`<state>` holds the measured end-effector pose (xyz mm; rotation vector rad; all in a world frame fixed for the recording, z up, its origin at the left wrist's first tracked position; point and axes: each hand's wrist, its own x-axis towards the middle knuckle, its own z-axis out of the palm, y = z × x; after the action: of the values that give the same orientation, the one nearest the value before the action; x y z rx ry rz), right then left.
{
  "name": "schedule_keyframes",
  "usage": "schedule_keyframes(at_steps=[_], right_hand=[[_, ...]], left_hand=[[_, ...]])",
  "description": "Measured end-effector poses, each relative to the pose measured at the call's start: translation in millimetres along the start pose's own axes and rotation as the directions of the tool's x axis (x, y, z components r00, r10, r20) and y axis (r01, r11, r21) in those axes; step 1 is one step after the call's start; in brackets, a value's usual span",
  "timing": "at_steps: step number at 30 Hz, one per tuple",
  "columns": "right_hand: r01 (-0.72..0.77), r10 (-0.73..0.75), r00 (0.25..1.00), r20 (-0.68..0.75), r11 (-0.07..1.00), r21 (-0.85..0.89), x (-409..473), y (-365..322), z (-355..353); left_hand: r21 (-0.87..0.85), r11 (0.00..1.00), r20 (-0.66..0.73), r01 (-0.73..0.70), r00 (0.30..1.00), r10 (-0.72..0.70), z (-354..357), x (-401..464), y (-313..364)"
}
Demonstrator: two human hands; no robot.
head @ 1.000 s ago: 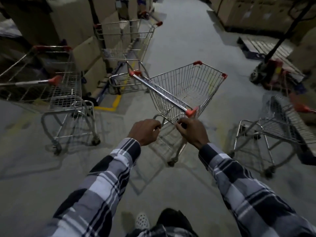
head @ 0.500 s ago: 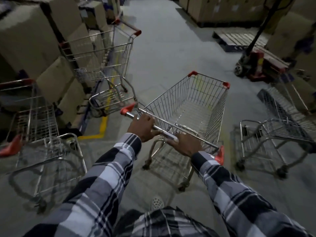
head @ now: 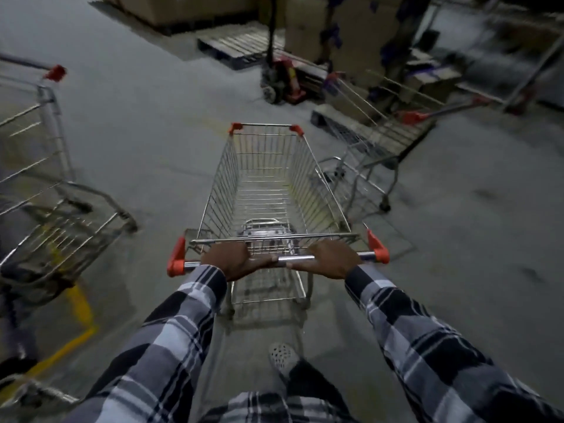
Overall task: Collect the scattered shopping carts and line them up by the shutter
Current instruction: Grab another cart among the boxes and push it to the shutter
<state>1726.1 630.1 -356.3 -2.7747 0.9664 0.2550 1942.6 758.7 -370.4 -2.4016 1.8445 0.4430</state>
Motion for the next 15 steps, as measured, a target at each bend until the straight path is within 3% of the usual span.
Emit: schedule_keyframes(at_steps=[7,15], right_hand=[[-0.151,0.146,0.984,-0.102,0.988,-0.038,-90,-44,37],[-0.340,0.338,0.930,-0.143,0.940,0.007,-208,-60,69]], left_hand=[[0.087,0.980,-0.035,-0.177,0.983,0.181,17,-61,10],[0.104,0.911,0.023,-0.400,0.916,0.400,32,-108,63]])
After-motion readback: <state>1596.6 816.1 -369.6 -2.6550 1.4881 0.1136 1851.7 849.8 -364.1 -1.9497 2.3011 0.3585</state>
